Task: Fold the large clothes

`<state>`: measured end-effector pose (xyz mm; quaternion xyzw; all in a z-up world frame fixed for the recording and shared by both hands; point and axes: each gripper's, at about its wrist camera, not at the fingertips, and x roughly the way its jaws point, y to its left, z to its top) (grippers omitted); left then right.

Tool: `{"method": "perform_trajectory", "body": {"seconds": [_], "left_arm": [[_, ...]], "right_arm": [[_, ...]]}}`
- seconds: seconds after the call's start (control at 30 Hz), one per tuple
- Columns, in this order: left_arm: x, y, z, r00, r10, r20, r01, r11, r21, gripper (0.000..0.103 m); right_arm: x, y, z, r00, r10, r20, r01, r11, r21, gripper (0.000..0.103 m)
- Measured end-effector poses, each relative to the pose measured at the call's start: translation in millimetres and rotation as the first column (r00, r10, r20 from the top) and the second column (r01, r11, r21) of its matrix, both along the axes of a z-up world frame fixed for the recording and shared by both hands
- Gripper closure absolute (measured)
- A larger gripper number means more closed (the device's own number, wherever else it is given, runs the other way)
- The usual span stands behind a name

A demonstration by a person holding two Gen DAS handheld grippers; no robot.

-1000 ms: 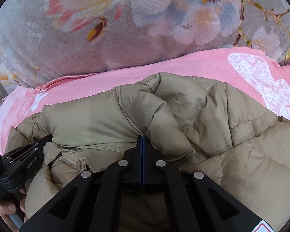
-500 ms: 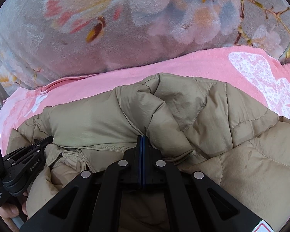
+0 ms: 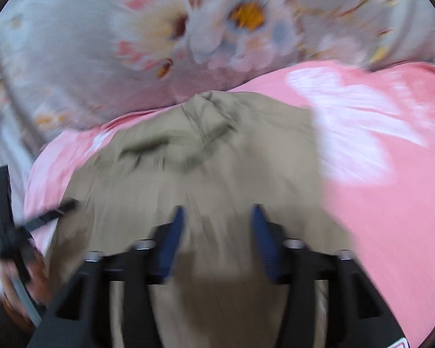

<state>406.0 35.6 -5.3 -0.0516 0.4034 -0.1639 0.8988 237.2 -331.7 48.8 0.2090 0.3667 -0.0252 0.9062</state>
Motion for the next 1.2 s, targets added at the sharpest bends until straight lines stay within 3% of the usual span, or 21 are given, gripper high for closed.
{"method": "perform_trajectory", "body": {"seconds": [0.07,0.1,0.17,0.3,0.43,0.5,0.57,0.6,0.63,0.67,0.73,0.87,1.0,1.2], "left_arm": [[-49,55,-3,1.000,0.010,-0.021,-0.011,1.000,-0.027,0.011],[-82,89,-12,0.997,0.026,-0.075,-0.027,1.000,-0.012,0.011],[-123,128,-25,0.989,0.056,-0.138,-0.061,0.998,-0.026,0.011],[-198,201,-57,0.956,0.152,-0.251,-0.183,0.977,-0.105,0.011],[-242,203,-58,0.969,0.134,-0.208,-0.168,0.973,-0.158,0.012],[-247,198,-57,0.970,0.101,-0.223,-0.151,0.964,-0.221,0.024],[-246,192,-60,0.964,0.084,-0.253,-0.148,0.958,-0.245,0.053],[-246,188,-61,0.959,0.098,-0.265,-0.163,0.958,-0.236,0.058],[-247,186,-60,0.959,0.110,-0.261,-0.172,0.958,-0.229,0.071],[-249,182,-59,0.960,0.112,-0.258,-0.171,0.961,-0.218,0.090],[-260,178,-49,0.968,0.105,-0.229,-0.156,0.963,-0.219,0.098],[-289,181,-18,0.983,0.094,-0.156,-0.128,0.967,-0.220,0.102],[-353,204,28,0.996,0.065,-0.057,-0.078,0.962,-0.263,0.102],[-460,253,97,0.995,0.081,0.052,-0.053,0.916,-0.399,0.102]], "right_arm": [[-73,-9,-2,0.999,-0.030,-0.020,0.029,0.999,-0.029,0.033],[-121,-15,-8,0.997,-0.050,-0.057,0.048,0.999,-0.025,0.033],[-202,-35,-26,0.986,-0.103,-0.128,0.109,0.993,0.040,0.032],[-291,-44,-61,0.958,-0.196,-0.208,0.238,0.950,0.204,0.033],[-310,-24,-61,0.951,-0.265,-0.160,0.296,0.928,0.228,0.030],[-302,-11,-65,0.965,-0.228,-0.127,0.258,0.910,0.325,0.031],[-295,-4,-71,0.967,-0.222,-0.127,0.254,0.892,0.374,0.030],[-290,1,-70,0.963,-0.243,-0.120,0.270,0.896,0.352,0.039],[-285,5,-69,0.963,-0.244,-0.118,0.270,0.906,0.327,0.053],[-282,9,-70,0.962,-0.238,-0.137,0.270,0.911,0.312,0.085],[-286,8,-68,0.961,-0.246,-0.123,0.274,0.902,0.335,0.095],[-316,20,-34,0.974,-0.225,-0.029,0.222,0.923,0.313,0.098],[-381,37,25,0.976,-0.167,0.137,0.128,0.958,0.257,0.098],[-485,59,111,0.922,-0.087,0.376,0.040,0.991,0.130,0.098]]}}
